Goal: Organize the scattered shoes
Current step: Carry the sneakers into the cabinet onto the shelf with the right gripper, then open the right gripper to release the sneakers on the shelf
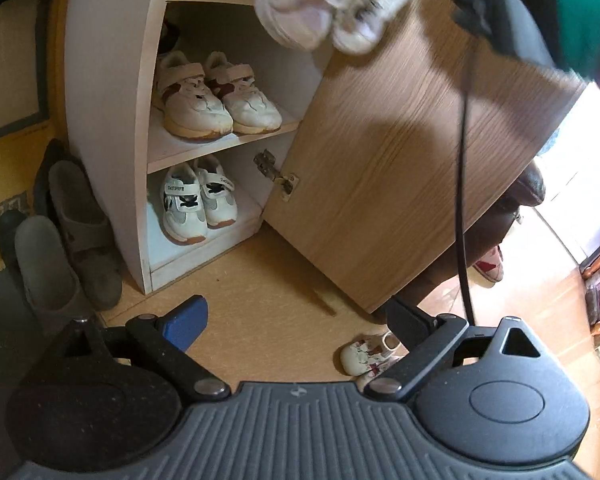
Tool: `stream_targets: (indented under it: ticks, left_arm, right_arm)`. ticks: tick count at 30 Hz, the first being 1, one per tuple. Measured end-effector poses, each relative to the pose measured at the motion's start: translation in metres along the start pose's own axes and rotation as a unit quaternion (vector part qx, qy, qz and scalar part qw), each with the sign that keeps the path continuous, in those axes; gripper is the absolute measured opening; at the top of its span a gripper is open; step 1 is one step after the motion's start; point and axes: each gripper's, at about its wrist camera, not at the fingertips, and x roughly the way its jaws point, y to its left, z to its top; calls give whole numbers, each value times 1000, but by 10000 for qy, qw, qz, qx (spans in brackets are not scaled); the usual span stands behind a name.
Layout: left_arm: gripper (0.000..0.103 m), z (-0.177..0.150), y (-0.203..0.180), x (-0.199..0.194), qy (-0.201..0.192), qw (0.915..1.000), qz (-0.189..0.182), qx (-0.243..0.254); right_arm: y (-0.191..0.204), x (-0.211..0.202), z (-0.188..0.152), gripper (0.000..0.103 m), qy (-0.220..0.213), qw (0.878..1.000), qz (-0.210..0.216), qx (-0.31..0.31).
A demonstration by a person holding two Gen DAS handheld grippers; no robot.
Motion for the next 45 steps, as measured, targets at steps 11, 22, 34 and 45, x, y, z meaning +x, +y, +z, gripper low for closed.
stream_targets:
  ticks: [11,22,34,45]
  left_arm:
    - [97,13,22,0,-312,9977,583,-157]
    - [97,27,45,-1,-494,9937,875,-504]
    - [97,27,37,-1,-486,9951,778,-381]
    - [97,26,34,-5,-501,9959,664,-344]
  right_arm:
    - [12,64,29,21,-150,9993,227,-266]
    - [-1,96,29,29,-242,9978,560,269]
    - [1,106,55,79,479,9964,618,314]
    - [7,44,41,89,168,9979,570,267]
